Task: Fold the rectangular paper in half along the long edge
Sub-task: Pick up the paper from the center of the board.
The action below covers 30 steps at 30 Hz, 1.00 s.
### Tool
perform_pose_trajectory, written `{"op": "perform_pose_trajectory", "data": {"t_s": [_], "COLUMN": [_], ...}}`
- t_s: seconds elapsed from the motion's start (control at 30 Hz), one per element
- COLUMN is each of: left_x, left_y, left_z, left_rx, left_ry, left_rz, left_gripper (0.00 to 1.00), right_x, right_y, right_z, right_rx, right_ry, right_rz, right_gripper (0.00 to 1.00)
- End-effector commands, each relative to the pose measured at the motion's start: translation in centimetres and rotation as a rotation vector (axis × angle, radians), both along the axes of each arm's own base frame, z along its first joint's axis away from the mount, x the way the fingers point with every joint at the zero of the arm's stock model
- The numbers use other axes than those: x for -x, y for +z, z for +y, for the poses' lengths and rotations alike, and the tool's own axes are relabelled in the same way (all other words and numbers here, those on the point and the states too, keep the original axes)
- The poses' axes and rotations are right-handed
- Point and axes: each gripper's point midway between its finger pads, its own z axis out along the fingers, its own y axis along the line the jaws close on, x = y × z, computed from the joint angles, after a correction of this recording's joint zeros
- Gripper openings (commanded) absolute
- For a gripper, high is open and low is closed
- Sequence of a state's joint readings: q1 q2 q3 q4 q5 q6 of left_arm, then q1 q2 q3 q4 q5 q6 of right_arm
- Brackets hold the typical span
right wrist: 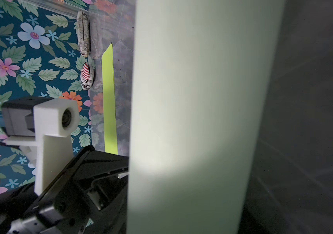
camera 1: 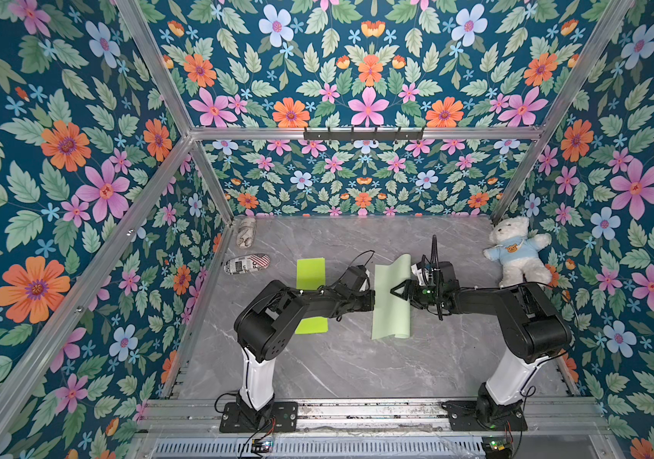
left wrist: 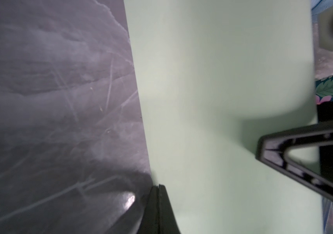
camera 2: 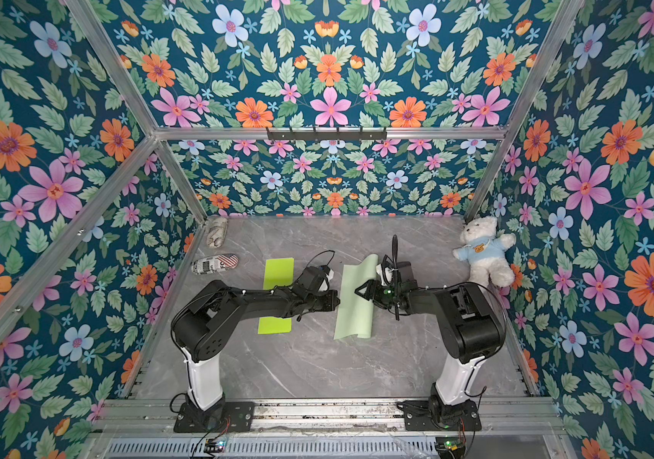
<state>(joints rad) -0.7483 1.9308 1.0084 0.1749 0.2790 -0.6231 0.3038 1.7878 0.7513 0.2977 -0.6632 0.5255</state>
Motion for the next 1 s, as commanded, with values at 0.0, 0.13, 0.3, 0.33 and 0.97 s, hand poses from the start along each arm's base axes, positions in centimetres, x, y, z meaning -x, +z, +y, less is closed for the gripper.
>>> {"op": "perform_pose_trajectory", "data": {"t_s": [0.0,0.13,0.3,0.33,0.97], "left_x": [1.5,1.4,1.3,1.3,1.3], "left_y": [-2.1,-2.1,-1.8,-1.8,-1.9], "left_z": [1.9,1.9,1.8,1.8,1.9], "left_rx": [-0.098,-0.098,-0.097,-0.097,-0.093], "left_ry": [0.013,0.013,0.013,0.014,0.019], "left_rz": [0.073,0.070,0.063,0.062,0.062], "left_gripper": [0.00,0.00,0.00,0.00,0.00], "right_x": [1.8,2.0,2.5,2.5,3.9], "right_y": [-2.6,-2.8,-2.9,-2.9,-4.4], "right_z": [-0.7,-0.3,-0.1,-0.1,0.7], "right_rx": [0.070,0.068,0.077,0.077,0.122], "right_ry": [-0.008,0.014,0.036,0.039,0.065], "right_rz": [0.112,0.117,0.126,0.129,0.184], "right_gripper": [0.65,0.65,0.65,0.65,0.59]}}
